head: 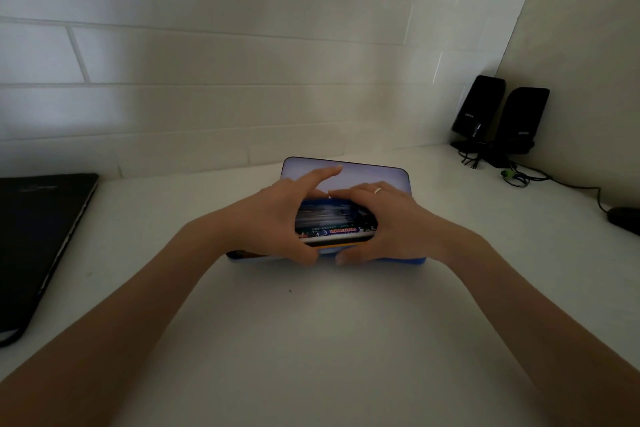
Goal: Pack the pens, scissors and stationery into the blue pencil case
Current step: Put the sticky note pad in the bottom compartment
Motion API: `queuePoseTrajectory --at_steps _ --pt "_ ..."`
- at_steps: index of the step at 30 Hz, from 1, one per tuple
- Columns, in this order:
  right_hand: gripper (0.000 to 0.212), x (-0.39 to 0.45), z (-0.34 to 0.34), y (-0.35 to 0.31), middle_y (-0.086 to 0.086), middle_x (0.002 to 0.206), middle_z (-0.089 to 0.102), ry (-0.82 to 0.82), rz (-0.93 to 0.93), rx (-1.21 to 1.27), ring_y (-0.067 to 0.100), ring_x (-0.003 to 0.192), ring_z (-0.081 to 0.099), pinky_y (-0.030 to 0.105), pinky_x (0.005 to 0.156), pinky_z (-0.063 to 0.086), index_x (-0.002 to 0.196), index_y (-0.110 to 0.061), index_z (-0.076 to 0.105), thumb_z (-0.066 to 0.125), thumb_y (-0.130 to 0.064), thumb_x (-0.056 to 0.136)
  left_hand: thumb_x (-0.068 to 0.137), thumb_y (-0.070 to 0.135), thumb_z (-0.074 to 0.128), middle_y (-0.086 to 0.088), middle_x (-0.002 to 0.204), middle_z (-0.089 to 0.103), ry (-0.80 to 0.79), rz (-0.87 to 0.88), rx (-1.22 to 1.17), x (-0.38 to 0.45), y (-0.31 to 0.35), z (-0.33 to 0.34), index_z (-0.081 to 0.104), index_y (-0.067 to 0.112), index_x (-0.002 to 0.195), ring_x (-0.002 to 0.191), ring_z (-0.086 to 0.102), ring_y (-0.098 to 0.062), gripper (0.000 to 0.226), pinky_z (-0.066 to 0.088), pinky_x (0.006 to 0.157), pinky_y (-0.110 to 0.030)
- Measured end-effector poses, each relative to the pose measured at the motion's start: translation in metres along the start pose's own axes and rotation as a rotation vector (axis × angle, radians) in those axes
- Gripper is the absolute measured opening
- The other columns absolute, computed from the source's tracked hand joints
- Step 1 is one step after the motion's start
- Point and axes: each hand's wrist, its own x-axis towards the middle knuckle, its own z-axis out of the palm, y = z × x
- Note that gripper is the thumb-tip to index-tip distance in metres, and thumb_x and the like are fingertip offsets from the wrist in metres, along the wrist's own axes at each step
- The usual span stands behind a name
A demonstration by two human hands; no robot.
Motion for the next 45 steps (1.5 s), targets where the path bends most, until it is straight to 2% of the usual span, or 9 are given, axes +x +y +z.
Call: queuePoseTrajectory --at_steps 2,5,8,12,17,22,27,34,45 --pt "0.096 -0.002 -0.002 0.001 -0.014 0.123 0.051 0.013 0.020 0.124 0.010 0.118 0.041 0.034 0.103 0.039 0.133 -0.038 0.040 0.064 -0.076 0.048 0.061 0.026 0.080 0.014 0.129 0.045 -0.007 0.015 -0.008 -0.001 -0.001 -0.001 0.009 0.050 0.140 0.112 0.050 0.000 0.109 0.043 0.088 -0.008" --pt "0.092 -0.006 -0.006 0.012 -0.015 0.121 0.048 0.033 0.098 0.256 0.006 0.116 0.042 0.028 0.100 0.042 0.131 -0.037 0.042 0.076 -0.064 0.051 0.060 0.051 0.070 0.016 0.135 0.036 0.030 -0.021 -0.107 -0.001 -0.003 -0.010 0.012 0.057 0.135 0.125 0.036 -0.004 0.095 0.035 0.102 -0.020" --pt "0.085 -0.015 -0.010 0.025 -0.012 0.121 0.047 0.035 0.176 0.340 0.005 0.113 0.044 0.025 0.099 0.041 0.131 -0.034 0.043 0.080 -0.054 0.057 0.067 0.045 0.057 0.012 0.134 0.039 0.114 -0.091 -0.442 0.007 -0.013 -0.020 0.028 0.050 0.130 0.127 0.036 -0.006 0.069 0.030 0.096 -0.016" --pt "0.084 -0.022 -0.010 0.027 -0.012 0.119 0.046 0.004 0.216 0.321 0.011 0.118 0.038 0.031 0.102 0.039 0.130 -0.034 0.042 0.076 -0.059 0.057 0.074 0.047 0.043 0.013 0.140 0.040 0.113 -0.117 -0.490 0.008 -0.030 -0.021 0.035 0.035 0.136 0.128 0.032 0.000 0.064 0.014 0.112 -0.027" --pt "0.080 -0.023 -0.009 0.019 -0.009 0.123 0.043 -0.018 0.231 0.210 0.013 0.118 0.031 0.036 0.103 0.036 0.131 -0.032 0.041 0.072 -0.060 0.063 0.049 0.059 0.068 0.020 0.137 0.041 -0.060 -0.163 -0.450 0.006 -0.035 -0.014 0.040 0.049 0.123 0.125 0.038 0.005 0.080 0.022 0.111 -0.024" --pt "0.083 -0.023 -0.007 0.019 -0.008 0.128 0.040 -0.026 0.239 0.215 0.013 0.121 0.029 0.036 0.104 0.035 0.134 -0.031 0.038 0.073 -0.058 0.063 0.060 0.034 0.083 0.020 0.141 0.037 -0.094 -0.167 -0.336 0.001 -0.041 -0.015 0.030 0.037 0.139 0.129 0.036 0.001 0.096 0.028 0.103 -0.018" --pt "0.084 -0.024 -0.004 0.021 -0.008 0.129 0.039 -0.040 0.231 0.228 0.013 0.123 0.027 0.033 0.104 0.033 0.136 -0.032 0.035 0.072 -0.058 0.065 0.031 0.064 0.081 0.028 0.134 0.040 -0.133 -0.177 -0.344 0.000 -0.048 -0.016 0.031 0.033 0.140 0.125 0.039 0.008 0.125 0.032 0.097 -0.005" --pt "0.079 -0.023 -0.008 0.019 -0.009 0.126 0.044 -0.055 0.229 0.228 0.012 0.118 0.033 0.035 0.102 0.037 0.133 -0.034 0.037 0.069 -0.061 0.066 0.036 0.067 0.079 0.022 0.142 0.036 -0.176 -0.189 -0.308 0.000 -0.052 -0.014 0.026 0.040 0.141 0.130 0.038 0.000 0.120 0.029 0.111 -0.024" --pt "0.087 -0.040 -0.006 0.023 -0.013 0.121 0.045 -0.106 0.234 0.246 0.007 0.113 0.042 0.032 0.097 0.042 0.127 -0.044 0.034 0.058 -0.079 0.051 0.046 0.056 0.075 0.018 0.137 0.039 -0.244 -0.185 -0.173 -0.002 -0.033 -0.014 0.028 0.047 0.137 0.126 0.041 -0.005 0.103 0.032 0.108 -0.024"
